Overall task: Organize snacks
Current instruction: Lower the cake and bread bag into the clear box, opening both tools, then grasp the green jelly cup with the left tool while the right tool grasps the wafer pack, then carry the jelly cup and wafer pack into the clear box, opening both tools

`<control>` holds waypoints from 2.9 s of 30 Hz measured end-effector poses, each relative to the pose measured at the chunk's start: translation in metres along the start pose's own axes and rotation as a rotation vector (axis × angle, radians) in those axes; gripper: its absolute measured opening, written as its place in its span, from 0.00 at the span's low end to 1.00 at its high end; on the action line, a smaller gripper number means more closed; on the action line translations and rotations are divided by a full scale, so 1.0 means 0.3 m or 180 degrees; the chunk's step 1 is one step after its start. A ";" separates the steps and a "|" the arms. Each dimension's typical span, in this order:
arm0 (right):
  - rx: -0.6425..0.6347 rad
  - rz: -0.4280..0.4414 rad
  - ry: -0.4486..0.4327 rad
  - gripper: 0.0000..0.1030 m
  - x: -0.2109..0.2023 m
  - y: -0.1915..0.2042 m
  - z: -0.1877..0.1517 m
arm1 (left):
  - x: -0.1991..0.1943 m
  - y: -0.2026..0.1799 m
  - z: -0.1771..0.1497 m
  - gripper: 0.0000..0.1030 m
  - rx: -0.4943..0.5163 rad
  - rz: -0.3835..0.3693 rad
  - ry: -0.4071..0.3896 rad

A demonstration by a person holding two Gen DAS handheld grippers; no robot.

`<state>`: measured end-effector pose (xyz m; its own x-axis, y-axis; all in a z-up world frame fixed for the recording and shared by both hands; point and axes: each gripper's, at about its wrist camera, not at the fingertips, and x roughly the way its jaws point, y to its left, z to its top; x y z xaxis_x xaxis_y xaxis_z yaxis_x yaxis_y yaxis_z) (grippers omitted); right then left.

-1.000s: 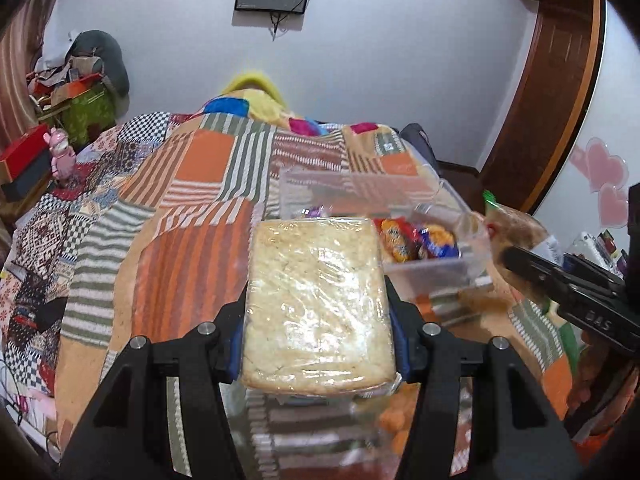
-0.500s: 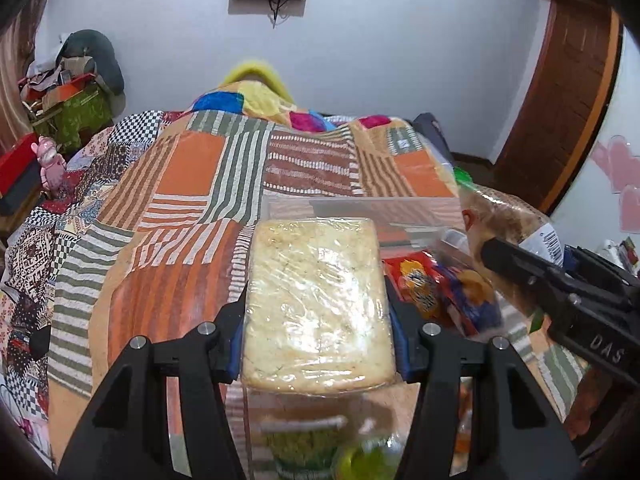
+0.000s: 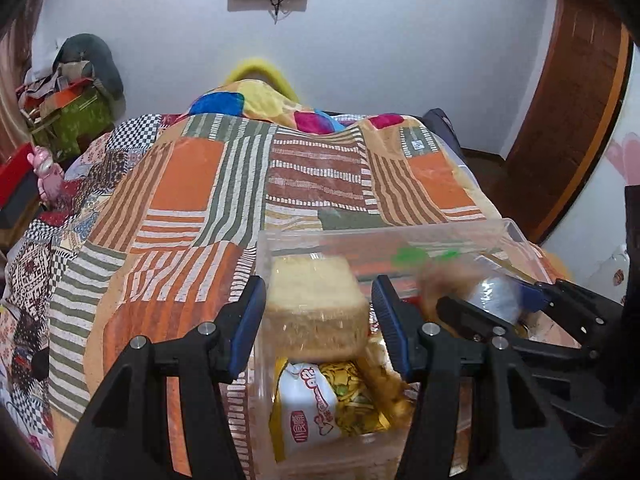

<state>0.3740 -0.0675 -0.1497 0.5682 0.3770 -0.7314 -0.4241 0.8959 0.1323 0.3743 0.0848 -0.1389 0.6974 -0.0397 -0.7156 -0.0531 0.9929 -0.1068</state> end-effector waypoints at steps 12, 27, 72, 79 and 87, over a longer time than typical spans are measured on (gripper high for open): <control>-0.0092 0.0038 -0.0188 0.61 -0.164 0.012 -0.051 | -0.166 -0.006 -0.075 0.54 0.0078 -0.0106 -0.0025; -0.0181 -0.0056 0.0132 0.68 -0.229 -0.015 -0.294 | -0.270 -0.027 -0.328 0.58 0.0274 -0.0278 0.0306; 0.0026 0.0093 0.0278 0.31 -0.228 -0.086 -0.427 | -0.130 -0.170 -0.455 0.58 0.0416 -0.0284 0.0703; -0.0019 0.0054 -0.0015 0.31 -0.328 -0.072 -0.382 | -0.253 -0.166 -0.399 0.58 0.0397 -0.0360 0.0452; -0.0039 0.0031 -0.0347 0.31 -0.392 -0.075 -0.257 | -0.344 -0.154 -0.244 0.58 0.0269 -0.0452 0.0158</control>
<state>0.2624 -0.1500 -0.1182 0.6370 0.4097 -0.6530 -0.4383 0.8893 0.1305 0.2525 0.0347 -0.1105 0.6574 -0.1836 -0.7308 0.1052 0.9827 -0.1523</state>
